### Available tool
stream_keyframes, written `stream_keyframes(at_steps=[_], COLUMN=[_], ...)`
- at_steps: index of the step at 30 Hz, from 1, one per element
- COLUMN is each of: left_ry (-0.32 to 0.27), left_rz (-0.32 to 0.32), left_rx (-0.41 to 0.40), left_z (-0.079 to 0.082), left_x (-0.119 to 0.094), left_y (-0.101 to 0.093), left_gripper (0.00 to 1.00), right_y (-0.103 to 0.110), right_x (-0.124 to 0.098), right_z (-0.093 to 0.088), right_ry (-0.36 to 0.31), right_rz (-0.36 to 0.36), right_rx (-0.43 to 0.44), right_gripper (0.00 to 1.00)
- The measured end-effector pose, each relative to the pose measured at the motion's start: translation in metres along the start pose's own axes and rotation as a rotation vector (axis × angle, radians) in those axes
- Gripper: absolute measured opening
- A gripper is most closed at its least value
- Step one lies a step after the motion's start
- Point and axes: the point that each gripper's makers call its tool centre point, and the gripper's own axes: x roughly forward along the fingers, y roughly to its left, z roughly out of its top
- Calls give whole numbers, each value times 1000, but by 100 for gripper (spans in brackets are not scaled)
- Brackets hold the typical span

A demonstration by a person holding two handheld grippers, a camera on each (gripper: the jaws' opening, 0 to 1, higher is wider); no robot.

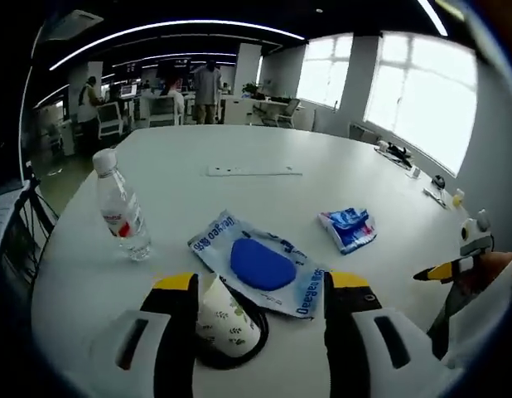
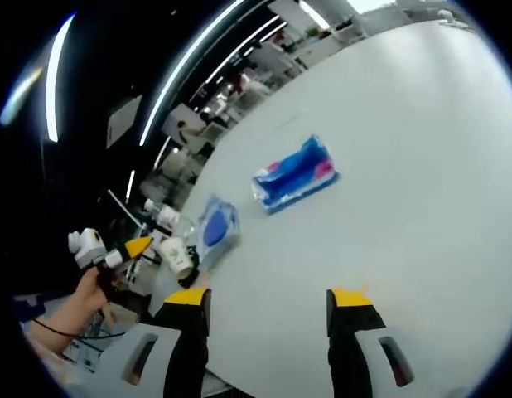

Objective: Arrange the tabletop items into an orderly group along one side of the table until the central work area is clear of visible clutter.

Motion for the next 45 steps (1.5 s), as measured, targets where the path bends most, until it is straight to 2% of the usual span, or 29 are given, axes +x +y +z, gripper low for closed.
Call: stream_keyframes(at_steps=[3, 6, 9, 11, 13, 16, 20, 21, 25, 30, 35, 39, 41, 42, 45], left_ry=[36, 45, 61, 95, 72, 93, 149, 172, 179, 159, 142, 142, 151, 135, 127], left_rz=[-14, -42, -72, -101, -136, -139, -147, -152, -155, -114, -79, -83, -65, -57, -73], left_rx=[17, 19, 47, 68, 82, 54, 166, 172, 179, 218, 332, 332, 398, 468, 427], left_z=[-4, -7, -12, -20, -21, -28, -42, -46, -51, -45, -23, -9, -3, 5, 15], left_x=[3, 5, 6, 7, 10, 11, 10, 9, 9, 6, 5, 10, 13, 15, 20], left_y=[13, 15, 12, 8, 3, 2, 0, -1, -3, 3, 16, 21, 27, 29, 27], left_gripper=[59, 49, 40, 32, 24, 14, 0, 0, 0, 0, 0, 0, 0, 0, 0], right_y=[0, 0, 1, 1, 3, 3, 6, 7, 6, 5, 5, 8, 8, 8, 8], right_x=[-2, -3, -5, -5, -4, -3, -4, -4, -4, -5, -3, -2, -1, -1, -1], right_z=[-2, -2, -3, -4, -7, -11, -12, -12, -14, -15, -18, -19, -18, -18, -18], right_ry=[5, 2, 4, 6, 20, 37, 38, 38, 36, 33, 44, 50, 51, 51, 52], right_rz=[-3, -6, -11, -13, -19, -24, -17, -16, -16, -17, -10, -4, -2, -1, -1], right_rx=[-3, -3, -9, -16, -33, -41, -43, -44, -30, -14, -9, -9, -11, -11, -7], right_gripper=[57, 56, 56, 56, 55, 51, 51, 51, 51, 50, 49, 49, 49, 49, 48])
